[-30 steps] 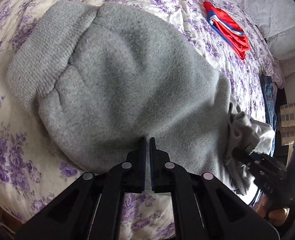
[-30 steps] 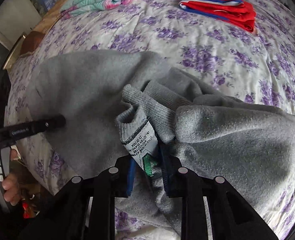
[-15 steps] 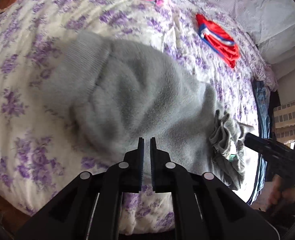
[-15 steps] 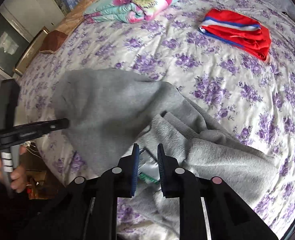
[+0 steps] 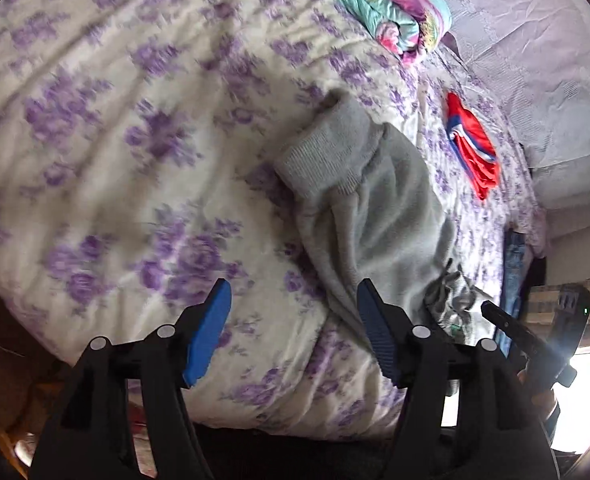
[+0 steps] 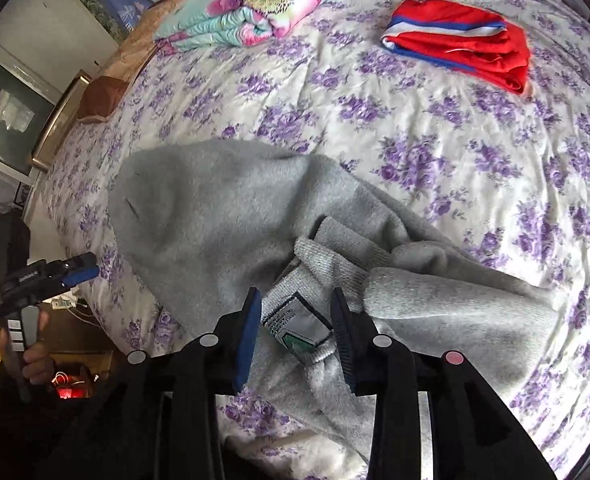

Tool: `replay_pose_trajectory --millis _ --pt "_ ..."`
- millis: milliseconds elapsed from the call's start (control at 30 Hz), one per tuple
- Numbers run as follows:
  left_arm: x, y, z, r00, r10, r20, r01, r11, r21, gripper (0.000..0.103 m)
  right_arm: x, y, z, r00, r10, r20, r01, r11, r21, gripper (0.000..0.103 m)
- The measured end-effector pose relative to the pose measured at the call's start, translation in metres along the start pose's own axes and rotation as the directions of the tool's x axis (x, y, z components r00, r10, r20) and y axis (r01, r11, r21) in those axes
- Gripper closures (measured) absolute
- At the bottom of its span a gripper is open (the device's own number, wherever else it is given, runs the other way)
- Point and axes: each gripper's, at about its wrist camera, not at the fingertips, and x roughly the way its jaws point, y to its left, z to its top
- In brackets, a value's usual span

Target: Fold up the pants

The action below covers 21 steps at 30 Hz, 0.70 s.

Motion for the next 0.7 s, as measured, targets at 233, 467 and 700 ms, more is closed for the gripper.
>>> replay_pose_trajectory --millis 233,467,700 --pt "0.076 -0.028 0.035 0.988 -0.08 -0.13 0.088 0.995 0.056 0.034 -0.031 -0.031 -0.022 0.998 -0.046 0.041 0.042 0.993 0.113 0.067" --pt "0.105 -0.063 0.077 0.989 -0.058 -0.138 0.071 0.993 0.097 0.043 -0.038 -0.057 -0.051 0.997 -0.065 0.04 0.054 0.972 0.23 0.067" --pt "0.06 -0.111 0.052 0.999 -0.033 0.034 0.02 0.948 0.316 0.077 -0.039 -0.059 -0.055 0.997 -0.057 0.049 0.044 0.97 0.239 0.067"
